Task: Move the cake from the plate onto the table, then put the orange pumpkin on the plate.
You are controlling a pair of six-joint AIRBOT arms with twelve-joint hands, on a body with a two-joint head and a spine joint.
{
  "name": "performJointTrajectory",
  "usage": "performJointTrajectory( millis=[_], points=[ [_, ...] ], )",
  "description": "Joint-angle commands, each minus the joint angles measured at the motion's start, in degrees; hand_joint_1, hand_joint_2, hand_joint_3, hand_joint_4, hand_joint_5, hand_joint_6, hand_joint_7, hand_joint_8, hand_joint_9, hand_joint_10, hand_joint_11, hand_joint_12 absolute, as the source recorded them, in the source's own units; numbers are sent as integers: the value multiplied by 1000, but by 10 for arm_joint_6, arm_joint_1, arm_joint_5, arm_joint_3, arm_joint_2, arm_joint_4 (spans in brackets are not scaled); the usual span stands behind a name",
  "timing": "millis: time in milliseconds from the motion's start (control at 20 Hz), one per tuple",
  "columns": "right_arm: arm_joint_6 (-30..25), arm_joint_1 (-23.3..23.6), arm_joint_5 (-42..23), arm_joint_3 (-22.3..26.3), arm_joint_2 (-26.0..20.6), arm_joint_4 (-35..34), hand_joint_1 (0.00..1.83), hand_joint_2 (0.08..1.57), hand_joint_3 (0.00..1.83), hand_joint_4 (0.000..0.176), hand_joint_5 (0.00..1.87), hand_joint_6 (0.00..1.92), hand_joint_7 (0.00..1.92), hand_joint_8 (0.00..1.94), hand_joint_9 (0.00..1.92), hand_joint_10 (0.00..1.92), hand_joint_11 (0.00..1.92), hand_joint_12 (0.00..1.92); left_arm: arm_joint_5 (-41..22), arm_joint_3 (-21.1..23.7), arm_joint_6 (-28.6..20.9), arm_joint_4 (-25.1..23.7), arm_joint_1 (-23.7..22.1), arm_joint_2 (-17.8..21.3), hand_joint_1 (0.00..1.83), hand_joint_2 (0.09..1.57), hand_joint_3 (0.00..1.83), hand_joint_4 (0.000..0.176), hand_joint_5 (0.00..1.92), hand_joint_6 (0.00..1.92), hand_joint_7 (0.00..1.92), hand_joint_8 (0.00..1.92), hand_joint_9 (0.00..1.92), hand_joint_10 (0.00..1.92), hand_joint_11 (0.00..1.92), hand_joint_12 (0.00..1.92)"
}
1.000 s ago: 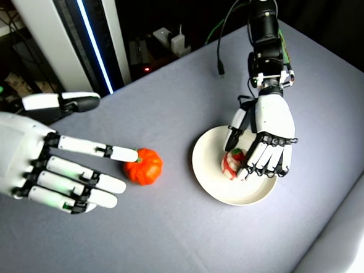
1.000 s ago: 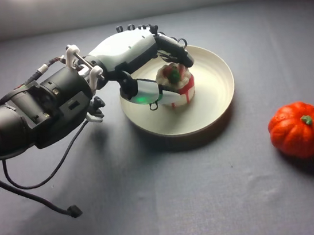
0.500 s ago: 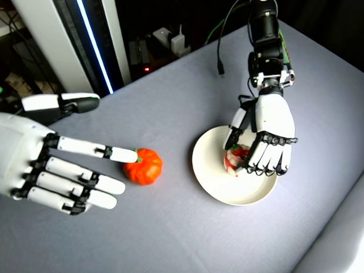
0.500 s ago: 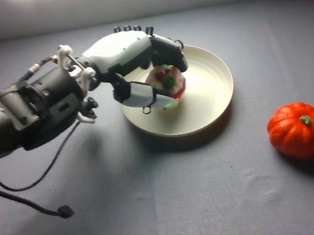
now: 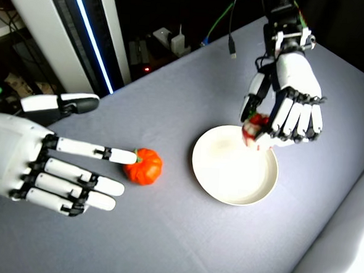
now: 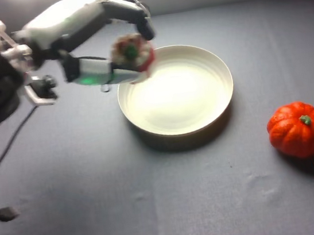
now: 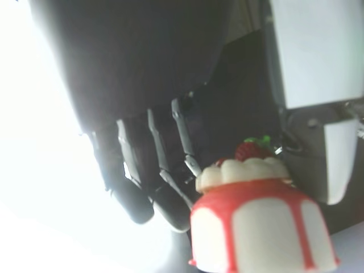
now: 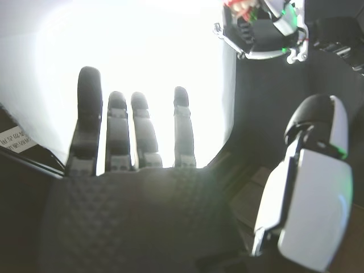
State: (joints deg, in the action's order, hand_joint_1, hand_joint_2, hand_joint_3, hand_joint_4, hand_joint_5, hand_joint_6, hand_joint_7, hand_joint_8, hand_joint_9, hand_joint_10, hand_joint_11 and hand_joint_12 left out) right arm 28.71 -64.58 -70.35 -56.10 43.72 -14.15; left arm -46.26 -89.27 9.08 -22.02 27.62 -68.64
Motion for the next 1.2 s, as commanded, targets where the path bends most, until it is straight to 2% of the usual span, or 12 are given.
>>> performJointTrajectory(
  millis=[0,50,100,150,250,400,450,550,600,650,800,1150],
  points=[
    [-5,3,-68,0,-2,-13,440,790,2,176,234,6,12,5,0,0,0,1565,-63,5,-1,27,3,17,1174,1095,0,0,1007,956,517,180,3,875,0,1919],
    [-5,2,-68,0,-2,-13,431,799,6,176,220,0,5,2,0,0,0,1565,-64,13,-1,27,10,31,1173,1098,1,0,999,971,566,184,54,947,0,1912],
    [-5,2,-67,1,-2,-13,437,795,4,176,224,3,0,0,0,0,0,1561,-63,24,-1,28,20,49,1227,1132,7,0,1008,1055,760,971,437,1216,182,1832],
    [-5,1,-66,1,-2,-14,444,795,3,176,230,6,0,0,0,0,0,1558,-63,36,-1,33,33,64,1340,1139,13,0,904,1114,858,1180,749,1271,480,1688],
    [-5,0,-64,2,-2,-15,433,818,0,176,224,1,0,0,0,0,0,1451,-62,47,-1,38,59,82,1368,1149,8,0,863,1148,878,1249,822,1307,718,1565],
    [-5,0,-61,2,-2,-14,425,819,3,176,207,0,14,3,0,0,0,1500,-38,53,-1,14,73,98,1268,1171,10,0,937,924,795,1490,693,1636,609,1859],
    [-5,0,-60,2,-2,-14,439,834,0,176,183,15,2,0,0,0,0,1371,-25,54,-1,-1,72,101,1237,1195,8,0,938,927,713,1594,564,1764,478,1909],
    [-5,0,-58,2,0,-14,441,806,4,176,178,1,7,0,0,0,0,1019,-1,47,-1,-39,62,97,1231,1186,0,0,991,922,692,1520,444,1614,298,1907],
    [-5,0,-58,2,1,-13,437,795,1,176,163,8,0,0,0,0,0,980,16,38,-1,-64,59,91,1244,1158,0,0,885,982,921,1324,782,1539,697,1771],
    [-5,0,-57,2,1,-13,437,795,1,176,163,8,0,0,0,0,0,980,19,36,-1,-67,60,90,1244,1158,0,0,885,982,921,1324,782,1539,697,1771],
    [-5,-1,-56,2,1,-12,410,829,0,176,129,9,0,0,0,0,0,90,23,34,-1,-53,85,88,1251,1155,1,0,908,913,911,1381,814,1635,746,1865],
    [-5,-1,-56,3,1,-13,375,853,1,176,125,2,0,0,0,0,0,0,10,36,-1,-11,154,80,1235,1171,3,0,856,1026,888,1387,795,1594,742,1822]
  ],
)
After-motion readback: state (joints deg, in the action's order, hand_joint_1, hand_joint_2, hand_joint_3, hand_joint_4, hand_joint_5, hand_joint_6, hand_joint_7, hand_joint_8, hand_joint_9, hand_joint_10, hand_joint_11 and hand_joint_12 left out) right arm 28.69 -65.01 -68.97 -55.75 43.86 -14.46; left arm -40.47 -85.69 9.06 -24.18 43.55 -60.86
